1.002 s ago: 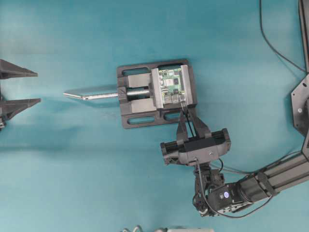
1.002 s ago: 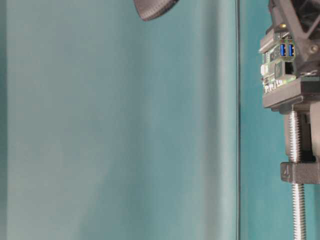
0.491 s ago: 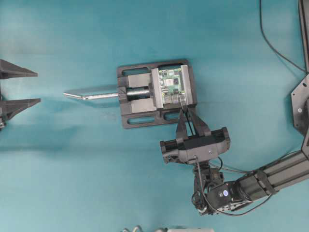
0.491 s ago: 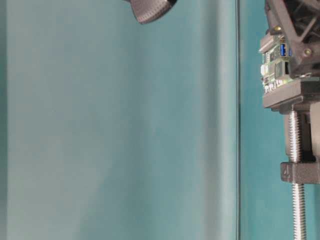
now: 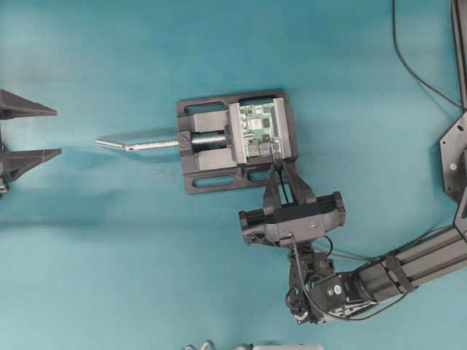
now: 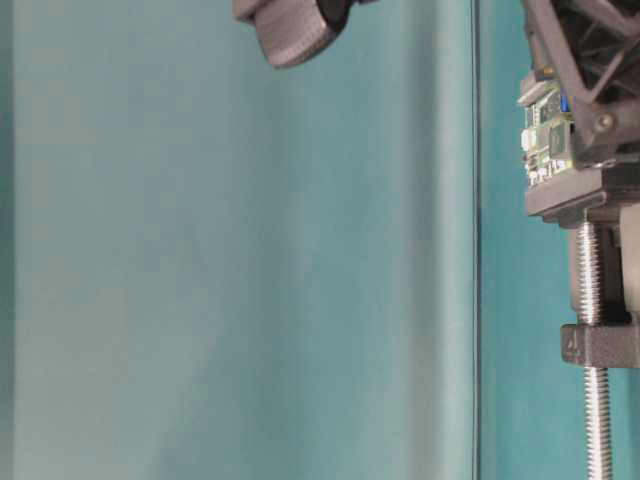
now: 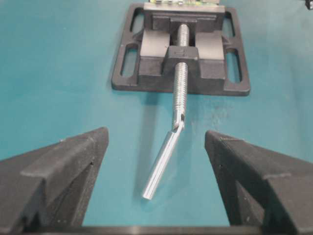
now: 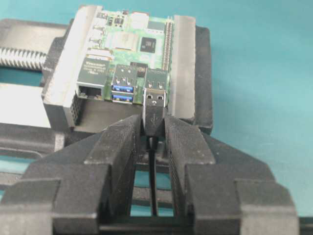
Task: Insert the USB into the fixed PCB.
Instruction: 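Align the USB plug with the board's upper-right USB port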
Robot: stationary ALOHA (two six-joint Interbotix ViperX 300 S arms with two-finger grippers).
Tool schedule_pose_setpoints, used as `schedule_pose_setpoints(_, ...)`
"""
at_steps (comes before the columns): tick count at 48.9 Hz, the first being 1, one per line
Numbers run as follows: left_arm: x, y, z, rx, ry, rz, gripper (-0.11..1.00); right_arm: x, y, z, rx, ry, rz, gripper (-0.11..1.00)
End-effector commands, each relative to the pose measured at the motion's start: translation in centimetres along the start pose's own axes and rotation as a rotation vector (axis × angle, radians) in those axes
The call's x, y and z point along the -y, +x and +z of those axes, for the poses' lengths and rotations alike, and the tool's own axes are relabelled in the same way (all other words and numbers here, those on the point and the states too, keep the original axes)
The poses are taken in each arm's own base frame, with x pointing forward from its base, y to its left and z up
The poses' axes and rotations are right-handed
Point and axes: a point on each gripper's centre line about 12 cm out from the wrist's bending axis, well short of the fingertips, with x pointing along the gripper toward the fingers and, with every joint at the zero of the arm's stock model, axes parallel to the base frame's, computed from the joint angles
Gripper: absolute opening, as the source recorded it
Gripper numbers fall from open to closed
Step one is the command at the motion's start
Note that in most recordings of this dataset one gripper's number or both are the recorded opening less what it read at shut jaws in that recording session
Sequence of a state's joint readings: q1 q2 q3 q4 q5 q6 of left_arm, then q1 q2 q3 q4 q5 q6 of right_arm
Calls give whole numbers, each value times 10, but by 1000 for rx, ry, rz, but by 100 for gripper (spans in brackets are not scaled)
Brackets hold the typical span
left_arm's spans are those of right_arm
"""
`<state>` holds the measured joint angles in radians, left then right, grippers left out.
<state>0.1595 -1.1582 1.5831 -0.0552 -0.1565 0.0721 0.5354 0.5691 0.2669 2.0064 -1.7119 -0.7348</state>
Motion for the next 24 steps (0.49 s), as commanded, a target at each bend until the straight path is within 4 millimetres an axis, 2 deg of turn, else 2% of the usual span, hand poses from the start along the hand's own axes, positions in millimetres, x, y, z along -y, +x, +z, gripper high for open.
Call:
schedule_pose_setpoints(1,0,1,5,9,3,2,96,-7,7,17,-11,52,-22,21)
schedule_pose_setpoints(24,0,1,5,9,3,2,96,-7,11,8,-1,25,-29,22)
